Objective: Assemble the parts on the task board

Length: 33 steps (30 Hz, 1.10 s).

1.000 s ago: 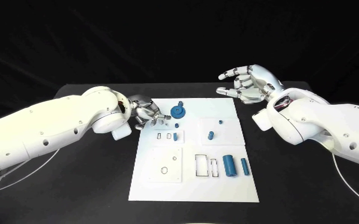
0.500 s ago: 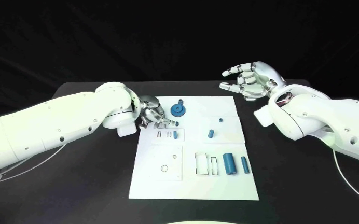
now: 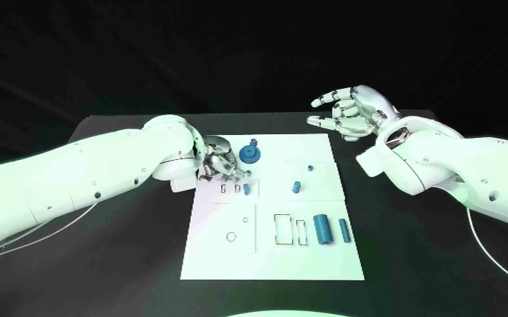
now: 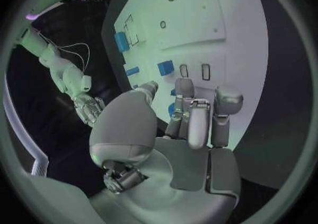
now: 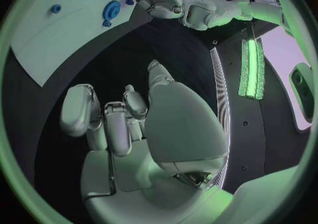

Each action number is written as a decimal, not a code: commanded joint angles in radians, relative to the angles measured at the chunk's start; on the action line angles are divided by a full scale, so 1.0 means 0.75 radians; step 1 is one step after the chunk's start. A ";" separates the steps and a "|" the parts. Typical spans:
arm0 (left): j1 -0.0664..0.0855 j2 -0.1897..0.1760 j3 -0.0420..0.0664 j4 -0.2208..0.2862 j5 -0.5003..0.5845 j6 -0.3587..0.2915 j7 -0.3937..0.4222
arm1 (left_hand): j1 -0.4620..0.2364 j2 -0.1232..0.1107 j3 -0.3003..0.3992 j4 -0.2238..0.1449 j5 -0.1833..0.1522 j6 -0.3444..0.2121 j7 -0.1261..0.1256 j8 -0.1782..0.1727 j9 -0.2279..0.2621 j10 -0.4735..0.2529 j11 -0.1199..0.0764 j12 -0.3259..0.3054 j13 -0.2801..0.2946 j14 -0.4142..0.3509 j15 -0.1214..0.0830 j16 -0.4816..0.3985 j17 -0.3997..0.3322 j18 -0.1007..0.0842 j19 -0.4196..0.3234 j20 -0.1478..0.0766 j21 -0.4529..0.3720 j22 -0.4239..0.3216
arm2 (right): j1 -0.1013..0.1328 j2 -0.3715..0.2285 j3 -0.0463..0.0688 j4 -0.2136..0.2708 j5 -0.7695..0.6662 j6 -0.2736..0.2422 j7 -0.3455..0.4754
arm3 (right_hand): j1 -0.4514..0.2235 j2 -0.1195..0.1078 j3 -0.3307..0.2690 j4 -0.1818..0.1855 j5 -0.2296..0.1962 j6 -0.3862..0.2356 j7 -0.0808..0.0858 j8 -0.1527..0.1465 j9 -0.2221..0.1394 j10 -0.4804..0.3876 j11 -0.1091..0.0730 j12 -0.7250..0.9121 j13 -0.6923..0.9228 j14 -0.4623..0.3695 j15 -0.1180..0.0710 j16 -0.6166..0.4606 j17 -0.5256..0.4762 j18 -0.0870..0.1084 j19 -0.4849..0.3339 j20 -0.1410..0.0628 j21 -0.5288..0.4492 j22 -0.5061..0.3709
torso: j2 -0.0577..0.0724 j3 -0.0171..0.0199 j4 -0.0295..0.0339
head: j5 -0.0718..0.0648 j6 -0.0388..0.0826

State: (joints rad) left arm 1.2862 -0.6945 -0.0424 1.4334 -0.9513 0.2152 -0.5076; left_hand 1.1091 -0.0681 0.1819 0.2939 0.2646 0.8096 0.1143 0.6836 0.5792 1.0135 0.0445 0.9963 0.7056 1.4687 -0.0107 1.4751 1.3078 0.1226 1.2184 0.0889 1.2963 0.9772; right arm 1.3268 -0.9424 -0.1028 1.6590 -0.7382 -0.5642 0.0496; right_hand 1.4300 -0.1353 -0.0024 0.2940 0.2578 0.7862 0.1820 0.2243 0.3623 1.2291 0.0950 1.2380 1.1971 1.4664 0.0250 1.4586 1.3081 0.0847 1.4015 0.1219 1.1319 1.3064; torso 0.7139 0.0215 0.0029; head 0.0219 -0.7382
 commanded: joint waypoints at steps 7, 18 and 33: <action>0.002 0.025 -0.001 -0.011 -0.009 0.073 -0.007 | -0.023 0.001 -0.011 0.003 -0.010 -0.011 -0.003 0.009 0.006 0.005 -0.003 0.008 0.004 0.024 -0.008 0.002 0.136 -0.009 0.007 -0.002 0.002 0.007 | 0.000 0.011 0.001 -0.003 -0.028 0.000 -0.009 | -0.015 0.004 -0.012 -0.001 0.006 0.001 0.001 0.002 -0.001 -0.010 0.003 -0.006 -0.003 0.054 -0.008 -0.008 0.114 0.011 -0.011 -0.003 -0.015 -0.007 | -0.002 0.0002 0.0011 | -0.002 -0.009; 0.002 0.037 -0.003 -0.012 -0.007 0.106 -0.006 | -0.026 0.005 -0.011 0.002 -0.010 -0.011 -0.004 0.011 0.009 0.011 -0.004 0.015 0.012 0.030 -0.009 0.008 0.145 -0.011 0.015 -0.003 0.008 0.019 | 0.000 0.017 0.001 -0.007 -0.033 0.002 -0.012 | -0.016 0.004 -0.012 -0.001 0.006 0.001 0.001 0.002 -0.001 -0.011 0.003 -0.006 -0.003 0.054 -0.008 -0.008 0.113 0.011 -0.012 -0.003 -0.017 -0.009 | -0.003 0.0003 0.0017 | -0.006 -0.013; 0.001 0.060 -0.021 -0.042 -0.001 0.133 -0.006 | -0.017 0.007 -0.008 0.000 -0.009 -0.009 -0.008 0.018 0.019 0.018 -0.007 0.021 0.018 0.034 -0.011 0.012 0.151 -0.012 0.020 -0.004 0.012 0.025 | 0.000 0.023 0.001 -0.011 -0.041 0.005 -0.013 | -0.020 0.006 -0.013 -0.001 0.007 0.001 0.001 0.003 -0.001 -0.010 0.003 -0.005 -0.003 0.053 -0.008 -0.009 0.113 0.011 -0.013 -0.003 -0.021 -0.011 | -0.003 0.0007 -0.0010 | -0.010 -0.017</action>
State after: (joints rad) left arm 1.2864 -0.6530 -0.0583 1.4045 -0.9528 0.2892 -0.5136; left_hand 1.0980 -0.0644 0.1794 0.2966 0.2611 0.8061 0.1106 0.6924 0.5928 1.0208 0.0373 1.0069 0.7178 1.4651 -0.0143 1.4791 1.3076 0.1228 1.2294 0.0857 1.3004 0.9950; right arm 1.3266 -0.9263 -0.1029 1.6517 -0.7569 -0.5636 0.0386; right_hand 1.4264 -0.1316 -0.0079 0.2940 0.2577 0.7861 0.1820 0.2243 0.3624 1.2292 0.0950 1.2380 1.1959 1.4665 0.0249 1.4585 1.3077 0.0846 1.3980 0.1183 1.1207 1.2993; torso 0.7117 0.0221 0.0035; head 0.0148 -0.7506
